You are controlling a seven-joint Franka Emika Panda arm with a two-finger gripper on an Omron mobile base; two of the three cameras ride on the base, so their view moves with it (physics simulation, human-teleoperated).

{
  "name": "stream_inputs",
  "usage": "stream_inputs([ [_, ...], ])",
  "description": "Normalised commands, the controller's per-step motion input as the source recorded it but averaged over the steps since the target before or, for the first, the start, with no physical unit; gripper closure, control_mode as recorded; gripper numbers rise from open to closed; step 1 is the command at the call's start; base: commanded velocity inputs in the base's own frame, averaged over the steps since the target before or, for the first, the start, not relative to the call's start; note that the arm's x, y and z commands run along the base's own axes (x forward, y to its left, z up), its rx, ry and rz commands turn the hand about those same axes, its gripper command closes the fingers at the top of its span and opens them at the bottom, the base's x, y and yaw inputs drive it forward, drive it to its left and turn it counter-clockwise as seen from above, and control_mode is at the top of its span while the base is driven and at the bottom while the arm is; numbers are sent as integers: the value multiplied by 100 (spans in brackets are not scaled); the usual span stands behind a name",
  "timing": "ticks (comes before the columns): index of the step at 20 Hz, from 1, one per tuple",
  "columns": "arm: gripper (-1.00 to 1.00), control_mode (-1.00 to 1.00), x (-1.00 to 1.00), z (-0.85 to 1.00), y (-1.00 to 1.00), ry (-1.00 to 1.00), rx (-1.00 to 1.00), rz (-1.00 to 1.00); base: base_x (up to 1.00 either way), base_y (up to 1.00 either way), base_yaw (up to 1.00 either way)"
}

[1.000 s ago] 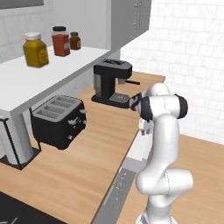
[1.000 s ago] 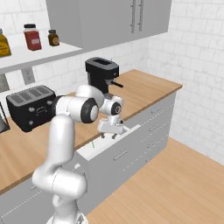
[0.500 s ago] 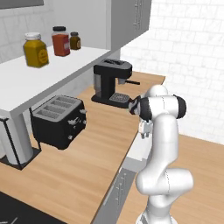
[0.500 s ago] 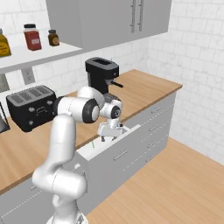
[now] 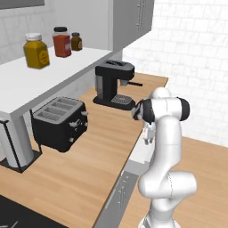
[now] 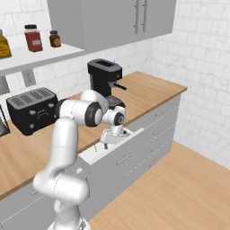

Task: Take a straw from the drawer in front and place it inside the glass cup on the dining counter.

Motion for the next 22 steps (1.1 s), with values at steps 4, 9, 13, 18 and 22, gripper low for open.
stream_inputs([
  [4, -100, -100, -41, 2, -43, 0, 0, 0, 0, 0, 0],
  [9, -100, -100, -43, 6, -76, 4, 1, 0, 0, 0, 0],
  [13, -100, -100, -46, 0, -84, 1, 3, 1, 0, 0, 0],
  [18, -100, -100, -56, 0, -93, 0, 8, 1, 0, 0, 0],
  [22, -100, -100, -67, 0, -100, 0, 13, 0, 0, 0, 0],
])
